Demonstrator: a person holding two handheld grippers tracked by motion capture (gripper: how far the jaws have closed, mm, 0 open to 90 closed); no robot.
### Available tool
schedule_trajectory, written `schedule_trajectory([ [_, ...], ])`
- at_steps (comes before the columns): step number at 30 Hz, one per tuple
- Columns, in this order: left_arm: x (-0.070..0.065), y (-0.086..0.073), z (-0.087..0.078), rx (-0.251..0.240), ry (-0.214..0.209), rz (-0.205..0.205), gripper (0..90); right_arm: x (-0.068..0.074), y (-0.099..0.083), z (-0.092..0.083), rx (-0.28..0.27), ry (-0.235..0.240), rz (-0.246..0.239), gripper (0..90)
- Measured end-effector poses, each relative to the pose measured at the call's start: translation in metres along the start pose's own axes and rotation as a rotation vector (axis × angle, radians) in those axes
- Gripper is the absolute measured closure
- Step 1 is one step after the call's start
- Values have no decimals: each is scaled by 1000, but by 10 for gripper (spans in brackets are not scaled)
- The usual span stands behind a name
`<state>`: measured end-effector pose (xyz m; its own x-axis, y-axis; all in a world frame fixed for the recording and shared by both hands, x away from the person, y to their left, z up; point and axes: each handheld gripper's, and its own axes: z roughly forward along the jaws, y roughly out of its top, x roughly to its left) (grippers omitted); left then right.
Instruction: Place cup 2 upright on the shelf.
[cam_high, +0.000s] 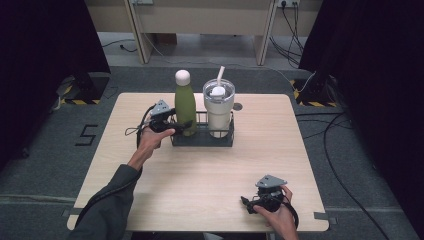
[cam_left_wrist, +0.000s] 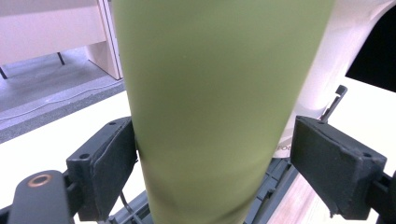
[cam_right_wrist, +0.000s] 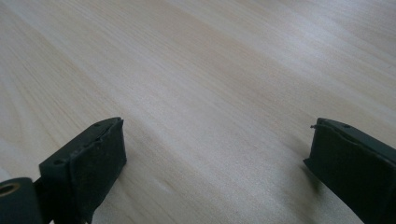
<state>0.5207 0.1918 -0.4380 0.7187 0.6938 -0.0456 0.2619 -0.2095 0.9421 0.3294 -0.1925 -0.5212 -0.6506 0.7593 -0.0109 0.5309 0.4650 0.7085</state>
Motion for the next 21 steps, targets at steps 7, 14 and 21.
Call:
schedule_trajectory([
  [7, 1, 0, -6, -2, 3, -2, 145, 0, 0, 0, 1, -1, 0, 44],
  [14, 2, -1, -13, -1, 0, -9, 145, 0, 0, 0, 1, 0, -1, 44],
  [21, 3, -1, -22, -6, 1, -13, 145, 1, 0, 0, 1, -1, 5, 44],
])
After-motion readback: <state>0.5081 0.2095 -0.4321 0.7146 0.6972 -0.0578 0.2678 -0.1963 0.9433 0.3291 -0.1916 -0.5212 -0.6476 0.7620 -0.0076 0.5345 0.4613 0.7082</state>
